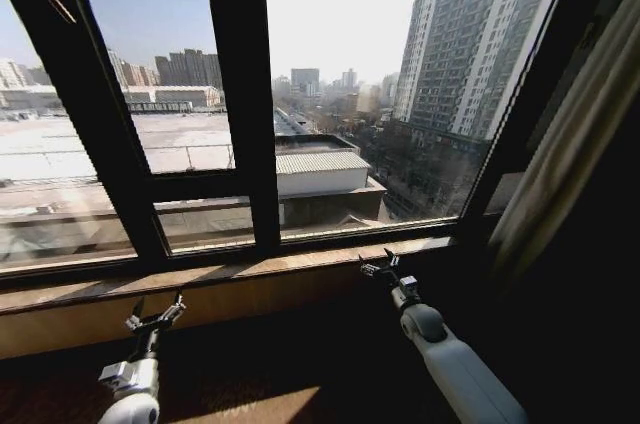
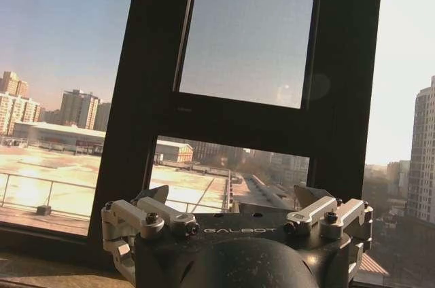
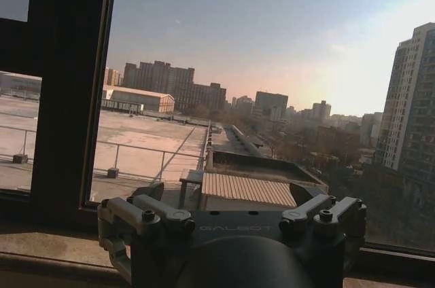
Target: Open the curtains by pulling them apart, changing their state from closed to fully open.
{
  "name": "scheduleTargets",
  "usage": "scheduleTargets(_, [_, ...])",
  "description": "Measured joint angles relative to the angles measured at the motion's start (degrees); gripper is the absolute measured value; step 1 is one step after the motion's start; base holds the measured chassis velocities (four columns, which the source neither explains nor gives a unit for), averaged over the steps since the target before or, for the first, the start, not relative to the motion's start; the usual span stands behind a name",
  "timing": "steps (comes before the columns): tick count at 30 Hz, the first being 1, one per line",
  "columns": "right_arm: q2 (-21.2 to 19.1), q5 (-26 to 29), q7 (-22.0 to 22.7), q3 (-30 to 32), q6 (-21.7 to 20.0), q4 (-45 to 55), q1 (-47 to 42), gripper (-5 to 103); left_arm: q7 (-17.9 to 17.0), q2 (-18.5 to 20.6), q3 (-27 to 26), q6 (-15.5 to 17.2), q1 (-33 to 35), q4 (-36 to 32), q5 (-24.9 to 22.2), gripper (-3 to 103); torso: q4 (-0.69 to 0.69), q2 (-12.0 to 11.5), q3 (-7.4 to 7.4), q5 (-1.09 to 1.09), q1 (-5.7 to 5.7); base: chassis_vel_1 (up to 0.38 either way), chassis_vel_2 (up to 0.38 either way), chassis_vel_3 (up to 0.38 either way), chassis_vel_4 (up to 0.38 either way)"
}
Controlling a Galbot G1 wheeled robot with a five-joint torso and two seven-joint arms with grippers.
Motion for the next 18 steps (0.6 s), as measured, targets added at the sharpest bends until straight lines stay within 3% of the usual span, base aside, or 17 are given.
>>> scheduleTargets(6, [-0.01,0.0,0.0,0.01,0.0,0.0,0.0,100,0.02,0.0,0.01,0.0,-0.01,-0.01,0.0,100,-0.01,-0.01,0.01,0.06,0.03,0.234,-0.353,-0.254,0.361])
scheduleTargets(10, [0.0,0.0,0.0,0.01,0.0,0.0,0.01,100,0.02,0.01,0.01,0.0,-0.01,-0.01,0.0,100,0.01,-0.02,0.02,-0.03,0.06,0.307,-0.319,-0.31,0.338])
scheduleTargets(16, [0.0,0.0,0.0,0.0,0.0,0.0,0.0,100,0.01,0.02,0.0,0.0,-0.01,-0.01,0.0,100,0.0,-0.01,0.01,-0.01,0.03,0.384,-0.343,-0.403,0.338])
scheduleTargets(18, [0.01,0.0,0.0,-0.01,0.0,0.0,-0.02,100,0.01,0.01,-0.03,-0.01,0.0,-0.01,0.0,100,0.01,0.02,-0.01,0.09,-0.04,0.341,-0.331,-0.314,0.332])
